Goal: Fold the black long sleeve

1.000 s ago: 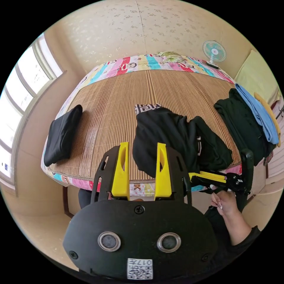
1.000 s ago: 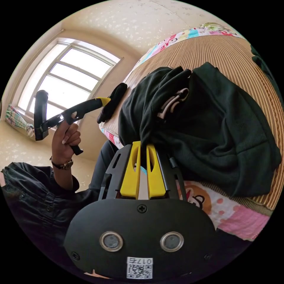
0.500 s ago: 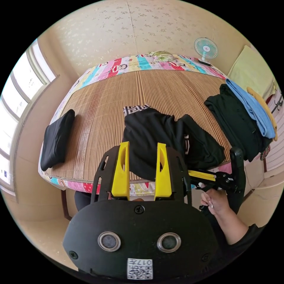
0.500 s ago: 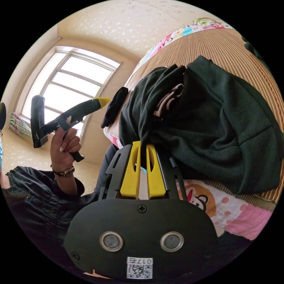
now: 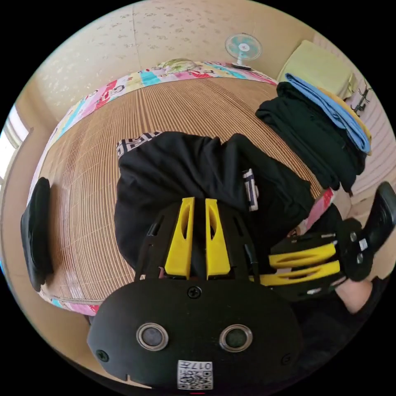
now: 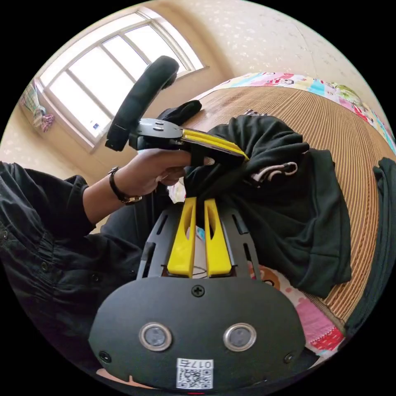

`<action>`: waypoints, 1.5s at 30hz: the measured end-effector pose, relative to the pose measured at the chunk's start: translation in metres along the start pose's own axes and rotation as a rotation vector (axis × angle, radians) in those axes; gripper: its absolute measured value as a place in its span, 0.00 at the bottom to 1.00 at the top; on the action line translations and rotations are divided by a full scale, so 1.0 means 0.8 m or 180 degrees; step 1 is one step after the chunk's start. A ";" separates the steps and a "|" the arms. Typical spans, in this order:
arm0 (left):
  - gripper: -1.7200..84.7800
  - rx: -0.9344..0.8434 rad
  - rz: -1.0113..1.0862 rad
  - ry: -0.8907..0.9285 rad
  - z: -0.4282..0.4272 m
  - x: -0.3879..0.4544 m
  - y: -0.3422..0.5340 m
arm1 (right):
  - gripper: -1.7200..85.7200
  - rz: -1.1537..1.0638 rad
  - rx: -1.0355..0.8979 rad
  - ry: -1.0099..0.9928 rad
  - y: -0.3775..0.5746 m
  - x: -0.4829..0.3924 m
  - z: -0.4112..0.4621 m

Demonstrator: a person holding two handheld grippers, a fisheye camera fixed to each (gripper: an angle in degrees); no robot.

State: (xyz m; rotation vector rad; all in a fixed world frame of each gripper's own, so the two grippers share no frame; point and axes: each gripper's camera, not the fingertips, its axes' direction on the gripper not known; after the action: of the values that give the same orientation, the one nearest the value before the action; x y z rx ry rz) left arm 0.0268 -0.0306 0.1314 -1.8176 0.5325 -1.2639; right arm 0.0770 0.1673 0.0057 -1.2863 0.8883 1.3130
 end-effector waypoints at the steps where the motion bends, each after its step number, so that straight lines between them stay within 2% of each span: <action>1: 0.04 0.0181 -0.0044 0.0414 -0.025 -0.028 0.011 | 0.05 -0.0001 0.0045 -0.0108 0.000 0.003 -0.014; 2: 0.03 0.0520 -0.0226 0.0966 -0.054 -0.067 0.030 | 0.05 0.0031 0.0182 -0.0240 0.004 0.009 -0.031; 3: 0.03 0.0731 -0.0372 0.1265 -0.069 -0.090 0.042 | 0.06 0.0055 0.0269 -0.0291 0.007 0.013 -0.041; 5: 0.02 0.1674 -0.1050 0.2143 -0.115 -0.181 0.112 | 0.06 0.0295 0.0622 -0.0270 0.020 0.033 -0.074; 7: 0.02 0.2014 -0.1519 0.2061 -0.134 -0.229 0.165 | 0.07 0.0509 0.0829 -0.0049 0.029 0.047 -0.090; 9: 0.02 0.1707 -0.1866 0.1452 -0.143 -0.254 0.198 | 0.09 0.0757 0.0900 0.0171 0.032 0.063 -0.090; 11: 0.02 0.1120 -0.2325 0.0571 -0.148 -0.264 0.222 | 0.10 0.1027 0.0672 0.0320 0.026 0.082 -0.064; 12: 0.03 0.1054 -0.2399 0.0409 -0.151 -0.264 0.226 | 0.09 0.1041 0.0540 0.0345 0.023 0.086 -0.053; 14: 0.08 0.1068 -0.2440 0.0115 -0.171 -0.256 0.225 | 0.07 0.1192 -0.0333 0.0369 0.011 0.096 0.008; 16: 0.12 0.1168 -0.2292 0.0151 -0.187 -0.250 0.208 | 0.06 0.1119 -0.0159 0.0310 0.015 0.077 0.004; 18: 0.14 0.1130 -0.2079 0.0230 -0.194 -0.248 0.182 | 0.05 0.0955 -0.0274 0.0285 0.019 0.054 0.008; 21: 0.15 0.0668 -0.2139 -0.0061 -0.182 -0.263 0.145 | 0.05 0.0871 -0.0396 0.0706 0.026 0.017 0.009; 24: 0.16 0.0665 -0.2142 -0.0186 -0.180 -0.288 0.137 | 0.06 0.0567 0.0050 0.0823 0.008 -0.008 -0.024; 27: 0.17 0.0185 -0.2090 -0.0164 -0.153 -0.326 0.125 | 0.08 0.0327 0.0268 0.0803 -0.049 0.006 -0.041; 30: 0.17 -0.0549 -0.2139 0.0032 -0.101 -0.359 0.128 | 0.11 0.0236 -0.0004 0.0864 -0.123 0.046 -0.007; 33: 0.13 -0.0457 -0.2186 -0.0134 -0.106 -0.344 0.143 | 0.09 0.0629 -0.0948 0.0744 -0.165 0.100 0.092; 34: 0.07 -0.0520 -0.2069 -0.0060 -0.108 -0.331 0.147 | 0.06 0.0797 -0.1203 0.0767 -0.162 0.104 0.122; 36: 0.04 -0.0462 -0.2105 0.0223 -0.118 -0.319 0.163 | 0.05 0.0721 -0.0840 0.0875 -0.152 0.077 0.107; 40: 0.02 0.1128 -0.2104 0.0764 -0.250 -0.302 0.215 | 0.03 0.0607 0.0288 0.1188 -0.133 -0.009 -0.029; 41: 0.02 0.1544 -0.2004 0.0801 -0.297 -0.293 0.223 | 0.03 0.0502 0.0688 0.1293 -0.127 -0.045 -0.081; 42: 0.02 0.1730 -0.1937 0.0817 -0.320 -0.288 0.226 | 0.03 0.0440 0.0901 0.1362 -0.122 -0.065 -0.107; 44: 0.02 0.2583 -0.1494 0.0900 -0.412 -0.254 0.239 | 0.03 0.0022 0.1748 0.1536 -0.093 -0.151 -0.212; 45: 0.02 0.2792 -0.1406 0.0872 -0.434 -0.244 0.244 | 0.03 -0.0093 0.1932 0.1558 -0.084 -0.172 -0.236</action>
State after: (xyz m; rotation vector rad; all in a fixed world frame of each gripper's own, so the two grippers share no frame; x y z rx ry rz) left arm -0.3446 -0.1336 -0.0881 -1.0374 -0.2965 -1.6973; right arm 0.1634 -0.0272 0.1224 -1.1264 1.4657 0.6167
